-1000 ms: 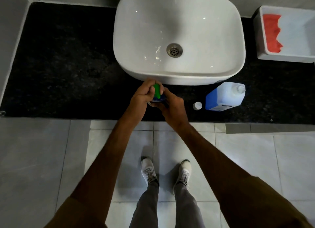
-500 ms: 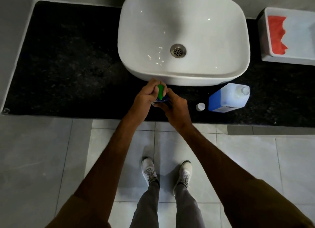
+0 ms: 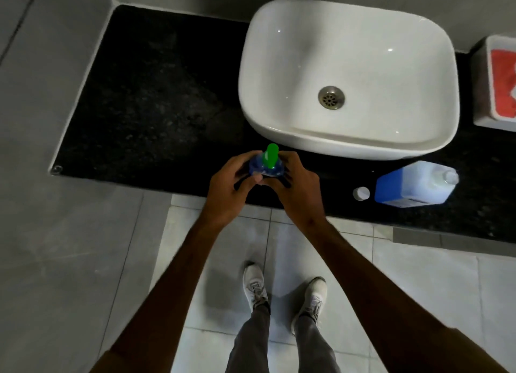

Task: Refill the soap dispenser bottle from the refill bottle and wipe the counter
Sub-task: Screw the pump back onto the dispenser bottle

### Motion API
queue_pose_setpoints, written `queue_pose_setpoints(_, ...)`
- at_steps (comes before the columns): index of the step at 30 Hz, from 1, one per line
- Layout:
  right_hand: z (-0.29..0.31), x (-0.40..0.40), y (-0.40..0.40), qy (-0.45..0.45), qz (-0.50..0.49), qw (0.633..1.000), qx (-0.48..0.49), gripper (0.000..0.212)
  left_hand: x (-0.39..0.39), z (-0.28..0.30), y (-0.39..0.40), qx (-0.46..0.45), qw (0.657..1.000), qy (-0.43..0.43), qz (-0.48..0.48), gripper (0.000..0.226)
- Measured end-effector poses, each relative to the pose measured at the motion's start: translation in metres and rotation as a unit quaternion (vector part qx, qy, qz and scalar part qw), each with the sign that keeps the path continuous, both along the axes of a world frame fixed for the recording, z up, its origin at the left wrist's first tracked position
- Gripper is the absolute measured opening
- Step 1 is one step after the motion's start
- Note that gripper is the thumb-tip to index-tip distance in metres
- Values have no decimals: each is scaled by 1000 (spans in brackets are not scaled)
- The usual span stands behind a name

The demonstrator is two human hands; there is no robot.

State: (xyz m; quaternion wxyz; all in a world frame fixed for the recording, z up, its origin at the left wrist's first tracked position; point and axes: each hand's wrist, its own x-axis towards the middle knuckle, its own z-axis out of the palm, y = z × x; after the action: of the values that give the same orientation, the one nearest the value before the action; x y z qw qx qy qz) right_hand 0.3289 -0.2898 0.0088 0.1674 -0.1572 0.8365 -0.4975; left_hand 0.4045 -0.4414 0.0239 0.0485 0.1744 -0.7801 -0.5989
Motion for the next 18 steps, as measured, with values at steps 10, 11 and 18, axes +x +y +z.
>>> queue_pose_setpoints(10,13,-45,-142,110,114,987,-8,46,-21,-4,-128,-114,986,37,115,38)
queue_pose_setpoints(11,12,-50,-152,115,112,987,-1,48,-24,-4,-136,-107,987,36,114,37)
queue_pose_setpoints(18,-4,-60,-176,114,110,987,26,50,-39,-14,-160,-129,984,-12,118,40)
